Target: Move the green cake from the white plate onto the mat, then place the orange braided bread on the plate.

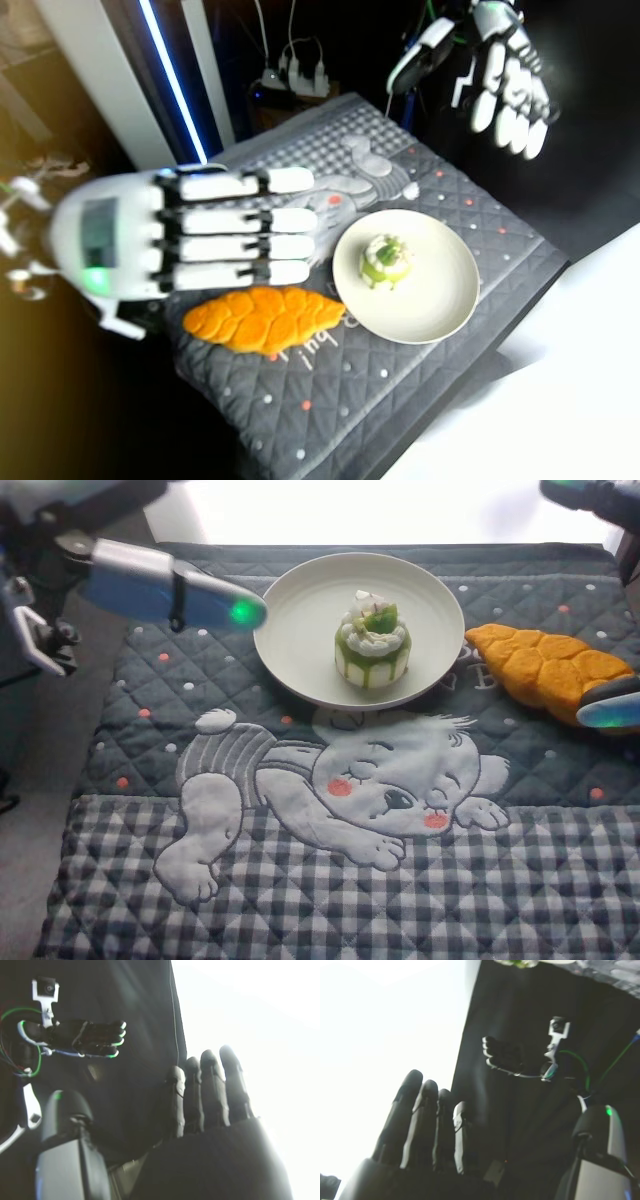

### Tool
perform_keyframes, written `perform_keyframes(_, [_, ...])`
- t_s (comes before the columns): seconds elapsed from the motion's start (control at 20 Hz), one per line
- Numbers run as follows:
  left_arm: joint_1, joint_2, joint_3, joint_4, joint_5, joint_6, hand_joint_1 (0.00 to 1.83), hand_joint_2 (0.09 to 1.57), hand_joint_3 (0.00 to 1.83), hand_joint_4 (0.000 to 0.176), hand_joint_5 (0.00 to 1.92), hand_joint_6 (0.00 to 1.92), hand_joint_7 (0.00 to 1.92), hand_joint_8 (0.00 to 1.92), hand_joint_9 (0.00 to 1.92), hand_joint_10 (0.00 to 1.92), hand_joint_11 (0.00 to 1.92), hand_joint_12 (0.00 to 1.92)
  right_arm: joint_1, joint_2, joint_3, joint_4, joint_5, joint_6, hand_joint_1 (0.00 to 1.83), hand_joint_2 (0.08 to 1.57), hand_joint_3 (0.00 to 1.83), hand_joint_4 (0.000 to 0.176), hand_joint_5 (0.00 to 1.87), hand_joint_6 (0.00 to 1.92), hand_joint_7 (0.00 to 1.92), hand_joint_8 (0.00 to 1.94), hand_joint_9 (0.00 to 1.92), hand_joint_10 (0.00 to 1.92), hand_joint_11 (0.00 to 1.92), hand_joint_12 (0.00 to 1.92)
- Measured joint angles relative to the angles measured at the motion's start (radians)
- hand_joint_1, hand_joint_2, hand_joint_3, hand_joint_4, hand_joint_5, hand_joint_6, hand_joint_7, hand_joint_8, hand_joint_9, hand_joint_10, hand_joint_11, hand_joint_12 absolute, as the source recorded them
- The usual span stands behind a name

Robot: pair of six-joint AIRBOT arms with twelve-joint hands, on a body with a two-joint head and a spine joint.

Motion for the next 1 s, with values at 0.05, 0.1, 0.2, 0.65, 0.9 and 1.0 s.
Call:
perform_keyframes(0.05, [-0.024, -0.02, 0.021, 0.056, 0.03, -0.041, 0.62, 0.88, 0.0, 0.086, 0.31, 0.0, 0.24, 0.0, 0.23, 0.0, 0.01, 0.52, 0.0, 0.0, -0.001, 0.001, 0.001, 0.0, 0.92, 0.6, 0.0, 0.134, 0.23, 0.0, 0.26, 0.01, 0.28, 0.0, 0.1, 0.7])
perform_keyframes(0.1, [-0.039, -0.034, 0.036, 0.09, 0.048, -0.068, 0.62, 0.87, 0.0, 0.098, 0.32, 0.0, 0.27, 0.01, 0.24, 0.01, 0.0, 0.54, 0.0, 0.0, -0.001, 0.001, 0.0, 0.0, 0.9, 0.59, 0.0, 0.152, 0.23, 0.0, 0.27, 0.01, 0.28, 0.0, 0.09, 0.69])
perform_keyframes(0.2, [-0.095, -0.071, 0.077, 0.197, 0.106, -0.14, 0.67, 0.87, 0.0, 0.106, 0.33, 0.0, 0.31, 0.01, 0.26, 0.0, 0.0, 0.55, 0.0, 0.0, -0.001, 0.001, 0.0, 0.0, 0.88, 0.56, 0.0, 0.173, 0.23, 0.0, 0.28, 0.0, 0.29, 0.0, 0.1, 0.65])
perform_keyframes(0.65, [-0.181, -0.204, 0.172, 0.462, 0.241, -0.276, 0.71, 0.8, 0.0, 0.062, 0.39, 0.0, 0.36, 0.0, 0.32, 0.0, 0.02, 0.56, 0.0, -0.011, 0.001, -0.003, 0.002, 0.0, 0.82, 0.67, 0.01, 0.164, 0.19, 0.0, 0.24, 0.0, 0.29, 0.01, 0.14, 0.62])
perform_keyframes(0.9, [-0.21, -0.305, 0.231, 0.695, 0.291, -0.407, 0.71, 0.74, 0.0, 0.117, 0.38, 0.0, 0.38, 0.0, 0.36, 0.0, 0.03, 0.82, 0.0, -0.027, 0.002, -0.021, 0.002, 0.0, 0.78, 0.65, 0.0, 0.175, 0.17, 0.0, 0.25, 0.0, 0.29, 0.0, 0.14, 0.63])
perform_keyframes(1.0, [-0.21, -0.349, 0.274, 0.788, 0.308, -0.485, 0.76, 0.73, 0.0, 0.126, 0.4, 0.01, 0.43, 0.02, 0.42, 0.02, 0.06, 0.85, 0.0, -0.031, 0.002, -0.026, 0.002, 0.0, 0.77, 0.66, 0.01, 0.171, 0.18, 0.0, 0.26, 0.01, 0.3, 0.01, 0.15, 0.63])
